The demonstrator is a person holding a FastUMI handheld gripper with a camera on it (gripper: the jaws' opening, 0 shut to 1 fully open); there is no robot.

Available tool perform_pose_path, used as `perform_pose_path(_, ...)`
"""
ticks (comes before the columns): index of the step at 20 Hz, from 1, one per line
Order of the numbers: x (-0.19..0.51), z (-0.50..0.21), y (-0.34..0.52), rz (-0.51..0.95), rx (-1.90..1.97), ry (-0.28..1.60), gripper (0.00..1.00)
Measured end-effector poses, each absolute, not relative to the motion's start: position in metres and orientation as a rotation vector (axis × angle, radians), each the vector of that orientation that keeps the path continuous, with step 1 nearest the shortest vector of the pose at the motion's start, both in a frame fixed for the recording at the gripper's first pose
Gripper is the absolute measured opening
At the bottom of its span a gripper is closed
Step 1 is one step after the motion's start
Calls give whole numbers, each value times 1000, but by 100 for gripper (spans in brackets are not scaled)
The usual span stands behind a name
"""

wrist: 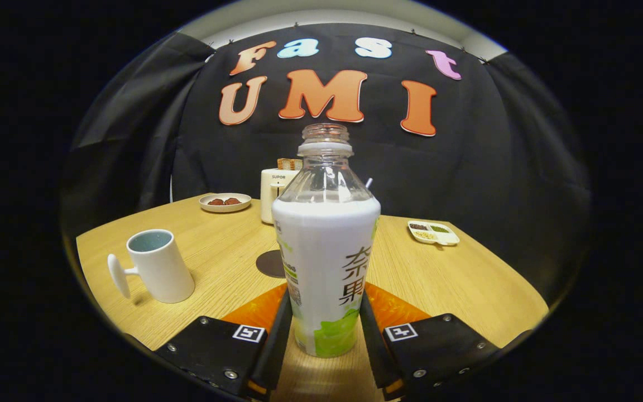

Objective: Take the bottle from table, then pour the juice into the cup, finally place the bottle on the coaster

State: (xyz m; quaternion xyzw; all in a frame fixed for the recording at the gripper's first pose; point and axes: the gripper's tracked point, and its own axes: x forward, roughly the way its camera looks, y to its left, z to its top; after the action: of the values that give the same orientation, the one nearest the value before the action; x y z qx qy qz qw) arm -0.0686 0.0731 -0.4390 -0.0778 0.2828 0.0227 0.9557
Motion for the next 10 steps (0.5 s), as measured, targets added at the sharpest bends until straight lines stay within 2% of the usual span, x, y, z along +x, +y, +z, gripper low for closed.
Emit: perform_pose_path(10, -42, -413, 103, 118, -682, 462, 63)
